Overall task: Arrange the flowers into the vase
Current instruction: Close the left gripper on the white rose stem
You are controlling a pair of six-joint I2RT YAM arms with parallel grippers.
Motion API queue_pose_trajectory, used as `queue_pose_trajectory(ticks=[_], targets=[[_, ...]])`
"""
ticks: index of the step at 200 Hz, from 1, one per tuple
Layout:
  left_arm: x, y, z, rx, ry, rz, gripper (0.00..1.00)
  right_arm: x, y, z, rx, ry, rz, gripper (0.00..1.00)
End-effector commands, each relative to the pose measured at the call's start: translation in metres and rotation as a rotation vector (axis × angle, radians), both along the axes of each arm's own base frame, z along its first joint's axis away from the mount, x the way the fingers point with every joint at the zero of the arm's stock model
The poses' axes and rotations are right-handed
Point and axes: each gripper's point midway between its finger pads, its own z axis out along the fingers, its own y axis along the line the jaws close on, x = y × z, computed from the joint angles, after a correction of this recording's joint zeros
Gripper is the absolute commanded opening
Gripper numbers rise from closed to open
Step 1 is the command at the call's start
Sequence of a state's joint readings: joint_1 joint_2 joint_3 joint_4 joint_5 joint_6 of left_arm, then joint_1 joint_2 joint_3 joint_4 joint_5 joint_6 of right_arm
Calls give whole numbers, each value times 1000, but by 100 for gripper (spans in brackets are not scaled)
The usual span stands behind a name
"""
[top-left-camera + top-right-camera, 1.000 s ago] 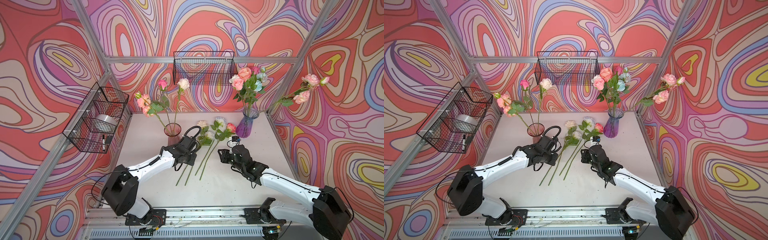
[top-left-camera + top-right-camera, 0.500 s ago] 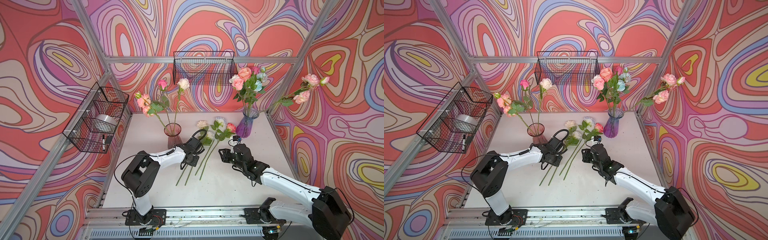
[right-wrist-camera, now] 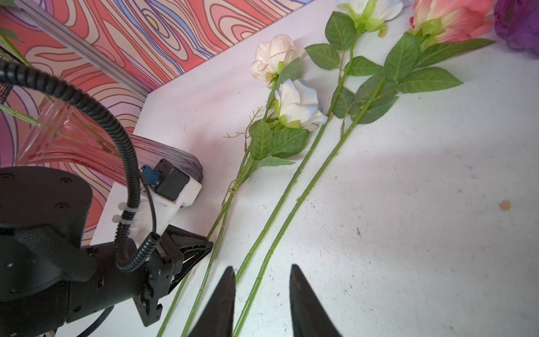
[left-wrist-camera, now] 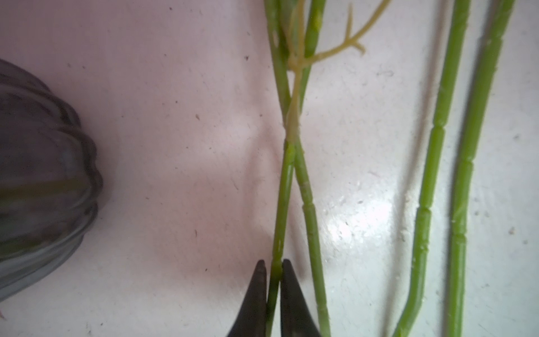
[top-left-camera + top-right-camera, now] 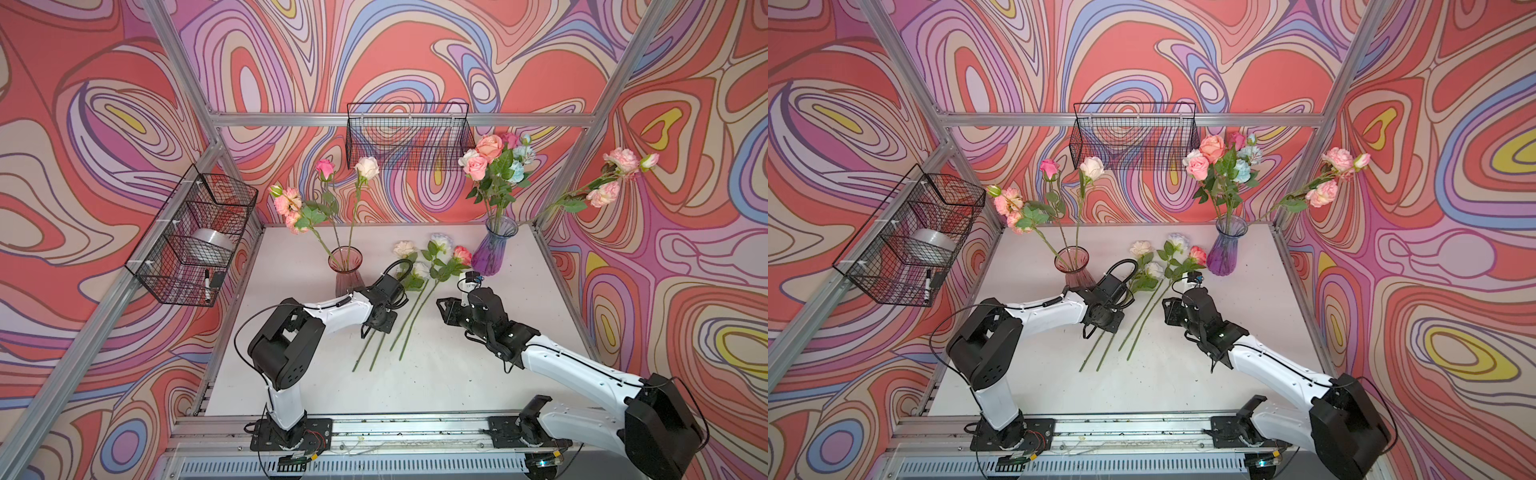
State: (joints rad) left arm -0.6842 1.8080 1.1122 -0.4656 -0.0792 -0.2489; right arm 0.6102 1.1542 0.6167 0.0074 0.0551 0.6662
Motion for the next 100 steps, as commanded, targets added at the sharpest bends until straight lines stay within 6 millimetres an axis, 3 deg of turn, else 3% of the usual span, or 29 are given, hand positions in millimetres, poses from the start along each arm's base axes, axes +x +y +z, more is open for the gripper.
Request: queue_pose_trajectory(ticks=[1, 46, 100], targets=[[2, -2, 16, -15, -10, -14, 5, 0, 0, 3, 8, -11, 8, 32], [0, -2, 40, -52, -40, -7, 0, -1, 0, 10, 21, -22, 7, 32], [-6, -12, 110, -223, -145, -25, 0, -3, 0, 15, 33, -38, 15, 33]])
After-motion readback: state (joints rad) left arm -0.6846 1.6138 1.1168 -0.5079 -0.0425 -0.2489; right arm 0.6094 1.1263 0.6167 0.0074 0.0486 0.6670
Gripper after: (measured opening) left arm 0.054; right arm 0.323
